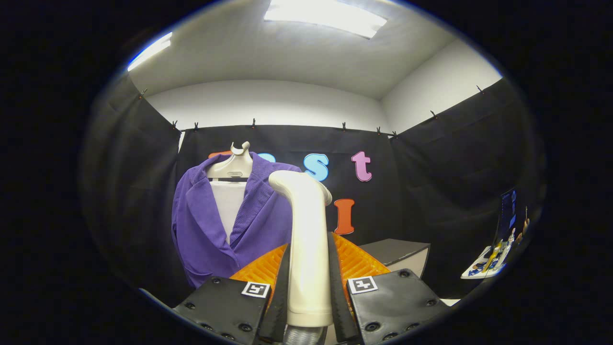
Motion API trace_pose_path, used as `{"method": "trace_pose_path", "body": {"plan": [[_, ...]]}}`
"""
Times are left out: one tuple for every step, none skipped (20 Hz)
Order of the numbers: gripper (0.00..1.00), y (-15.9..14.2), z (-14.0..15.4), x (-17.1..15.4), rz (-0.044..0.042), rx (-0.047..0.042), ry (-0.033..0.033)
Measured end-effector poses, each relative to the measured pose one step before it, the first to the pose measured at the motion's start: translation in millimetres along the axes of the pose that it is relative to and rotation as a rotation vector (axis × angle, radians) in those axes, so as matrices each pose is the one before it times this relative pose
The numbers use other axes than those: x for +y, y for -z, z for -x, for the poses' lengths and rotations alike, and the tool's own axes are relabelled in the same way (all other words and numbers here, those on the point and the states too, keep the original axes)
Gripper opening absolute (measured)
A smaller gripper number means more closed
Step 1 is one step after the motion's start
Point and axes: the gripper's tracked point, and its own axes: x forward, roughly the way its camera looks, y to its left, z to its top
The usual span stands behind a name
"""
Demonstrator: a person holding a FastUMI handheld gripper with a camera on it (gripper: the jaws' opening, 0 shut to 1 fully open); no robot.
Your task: Iron the clothes twice with a garment steamer, once on the left side and once on the right side.
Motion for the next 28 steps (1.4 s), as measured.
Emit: {"method": "trace_pose_path", "body": {"plan": [[0.46, 4.15, -3.43, 5.09, 0.00203, 0.00159, -0.00137], [0.46, 3.19, -2.71, 4.39, 0.00632, -0.00025, 0.00023], [0.46, 1.49, -3.72, 5.97, 0.00655, -0.00323, -0.00182], [0.46, 1.11, -4.00, 6.18, 0.00581, -0.00342, -0.00494], [0.46, 1.56, -4.10, 6.14, 0.00744, -0.00118, -0.00670], [0.46, 2.15, -4.99, 6.38, 0.00948, 0.00009, -0.00626], [0.46, 2.52, -4.96, 4.75, 0.00979, 0.00156, -0.00266], [0.46, 3.39, -5.96, 4.00, 0.01190, 0.00316, 0.00237], [0.46, 3.54, -5.17, 3.25, 0.01052, 0.00302, 0.00524], [0.46, 3.99, -6.54, 3.53, 0.00924, 0.00556, 0.00367], [0.46, 3.50, -6.39, 3.94, 0.00912, 0.00580, 0.00043], [0.46, 3.98, -6.69, 3.82, 0.01154, 0.00483, 0.00051], [0.46, 2.34, -6.25, 2.54, 0.01316, 0.00404, 0.00251], [0.46, 2.41, -6.49, 1.87, 0.00794, 0.00262, 0.00504], [0.46, 1.15, -6.73, 2.71, 0.00695, 0.00179, 0.00333], [0.46, 1.54, -5.93, 2.10, 0.00292, 0.00082, 0.00182], [0.46, 1.00, -4.97, 1.62, 0.00418, 0.00110, 0.00123], [0.46, 1.13, -6.39, 1.40, 0.00666, 0.00228, 0.00252], [0.46, 0.45, -4.72, 1.10, 0.00398, 0.00146, 0.00277], [0.46, 1.35, -4.17, 1.45, 0.00248, 0.00263, -0.00016], [0.46, 0.23, -4.07, 2.47, -0.00079, 0.00291, -0.00194], [0.46, 1.72, -3.30, 2.18, -0.00025, 0.00287, -0.00038], [0.46, 0.54, -2.83, 0.27, 0.00151, 0.00091, 0.00227], [0.46, 0.89, -1.73, 0.48, 0.00298, 0.00089, 0.00249], [0.46, 1.09, -0.89, 0.45, 0.00399, 0.00078, 0.00186], [0.46, 1.41, -0.88, 0.06, 0.00439, 0.00213, 0.00056], [0.46, 1.45, -1.34, -0.22, 0.00132, 0.00271, 0.00020], [0.46, 1.67, -0.42, -0.13, -0.00082, 0.00173, 0.00006]]}}
